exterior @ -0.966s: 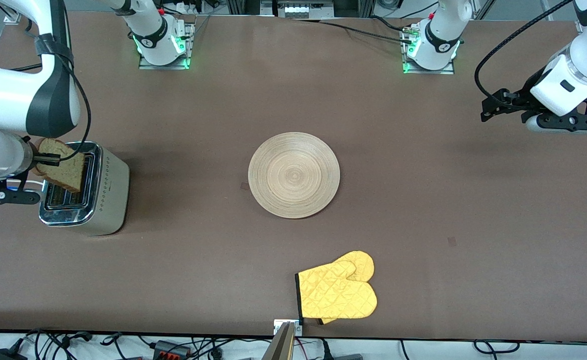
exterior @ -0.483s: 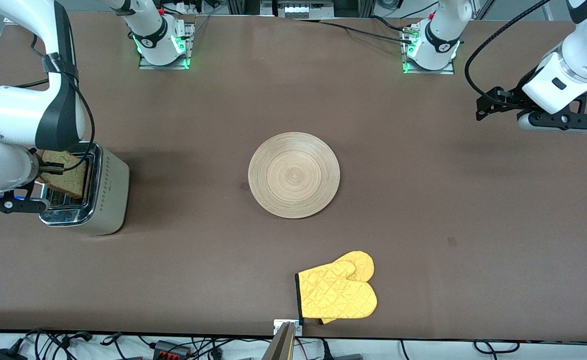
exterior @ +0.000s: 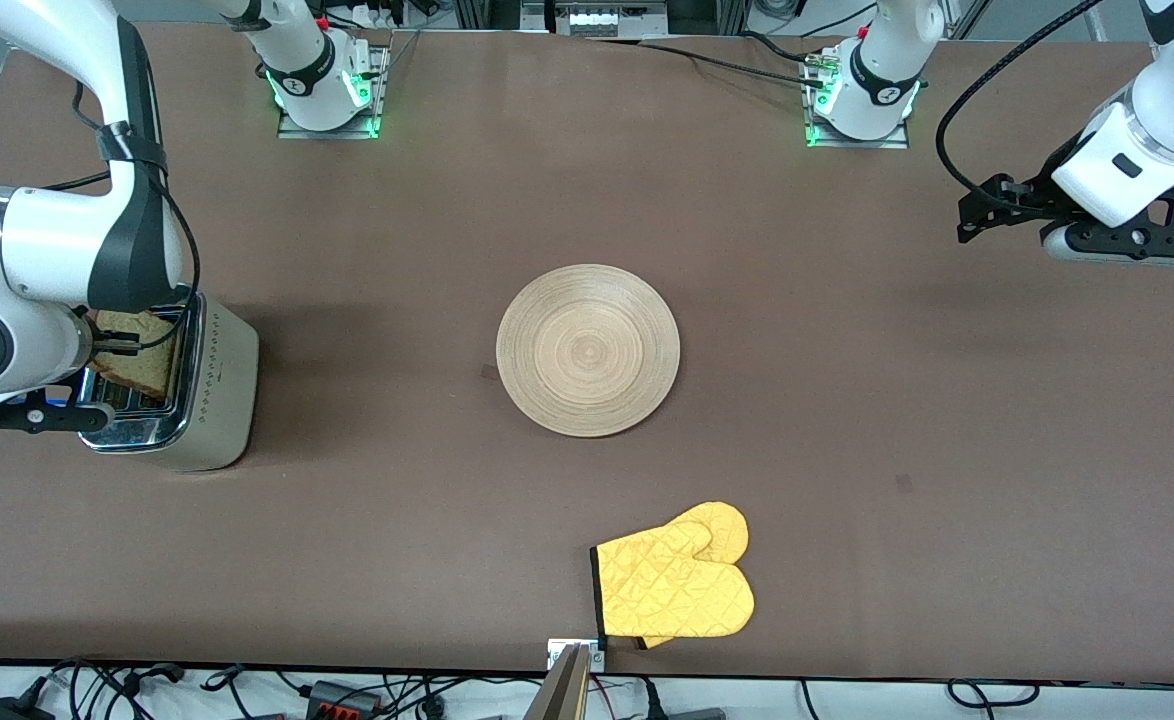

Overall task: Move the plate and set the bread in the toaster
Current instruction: 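Lower the bread into the toaster slot and open the right gripper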

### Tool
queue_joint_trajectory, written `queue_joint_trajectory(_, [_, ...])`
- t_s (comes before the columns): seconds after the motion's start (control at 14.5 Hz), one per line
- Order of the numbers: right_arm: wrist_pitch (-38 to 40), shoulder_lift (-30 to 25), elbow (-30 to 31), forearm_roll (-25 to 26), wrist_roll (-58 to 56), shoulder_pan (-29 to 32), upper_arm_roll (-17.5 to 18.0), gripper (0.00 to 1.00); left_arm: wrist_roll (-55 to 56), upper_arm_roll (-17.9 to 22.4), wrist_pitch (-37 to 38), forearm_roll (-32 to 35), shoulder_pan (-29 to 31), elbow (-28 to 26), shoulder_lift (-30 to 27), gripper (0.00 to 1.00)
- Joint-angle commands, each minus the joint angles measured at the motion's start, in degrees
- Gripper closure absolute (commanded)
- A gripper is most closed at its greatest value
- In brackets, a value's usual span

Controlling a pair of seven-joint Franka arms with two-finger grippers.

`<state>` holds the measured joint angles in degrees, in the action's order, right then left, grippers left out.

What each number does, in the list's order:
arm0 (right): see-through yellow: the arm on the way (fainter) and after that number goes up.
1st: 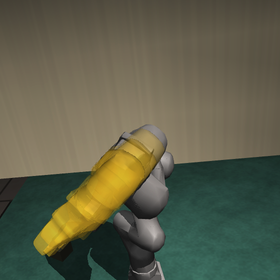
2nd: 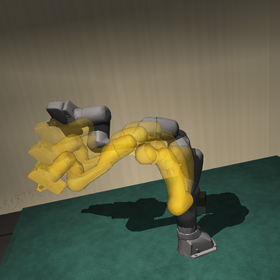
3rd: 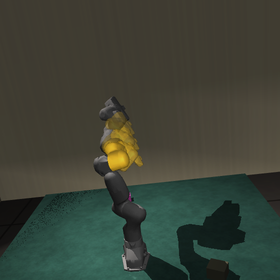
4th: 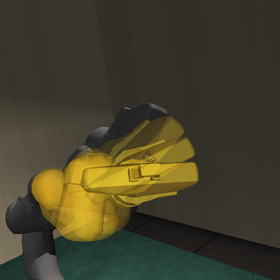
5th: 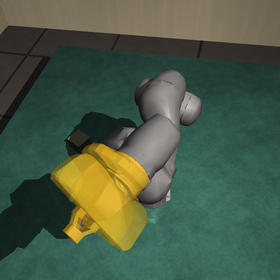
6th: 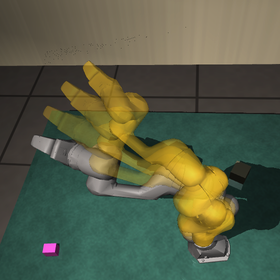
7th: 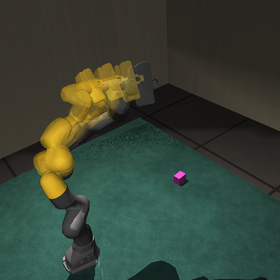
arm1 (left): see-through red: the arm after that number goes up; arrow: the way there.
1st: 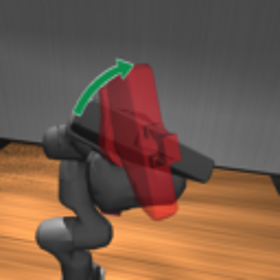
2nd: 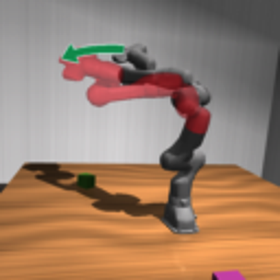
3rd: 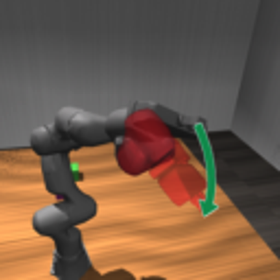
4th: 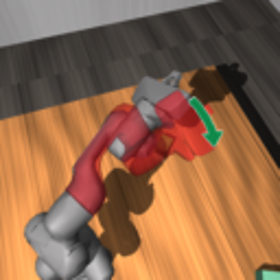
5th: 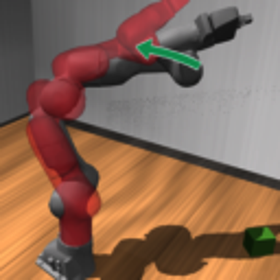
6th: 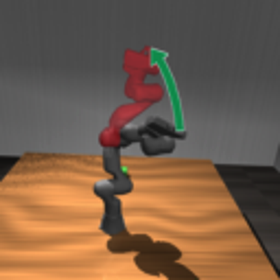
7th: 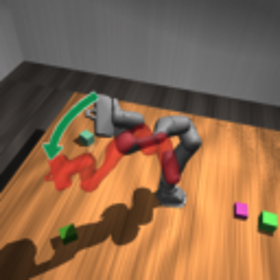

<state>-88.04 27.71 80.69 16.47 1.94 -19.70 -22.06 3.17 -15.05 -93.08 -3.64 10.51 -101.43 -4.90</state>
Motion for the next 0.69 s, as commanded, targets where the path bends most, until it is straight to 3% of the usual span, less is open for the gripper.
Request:
queue_joint_trajectory(0.0, [-1.6, 0.2, 0.7, -0.8, -2.0, 0.3, 0.2, 0.17, 0.1, -0.2, 0.7, 1.2, 0.4, 1.4, 0.7, 0.00])
queue_joint_trajectory(0.07, [-2.3, 0.1, 0.6, -1.2, -3.2, 0.1, 0.1, 0.00, 0.2, -0.2, 0.7, 1.2, 0.4, 1.4, 0.7, 0.00])
queue_joint_trajectory(0.48, [-2.4, -4.6, -0.5, -10.2, -3.9, -0.3, -0.1, 0.00, 0.1, -0.2, 0.8, 1.2, 0.5, 1.3, 0.7, 0.00])
queue_joint_trajectory(0.62, [-1.8, -5.9, -4.5, -14.1, -3.8, -0.3, -0.1, 0.00, 0.1, -0.2, 0.8, 1.2, 0.6, 1.4, 0.7, 0.00])
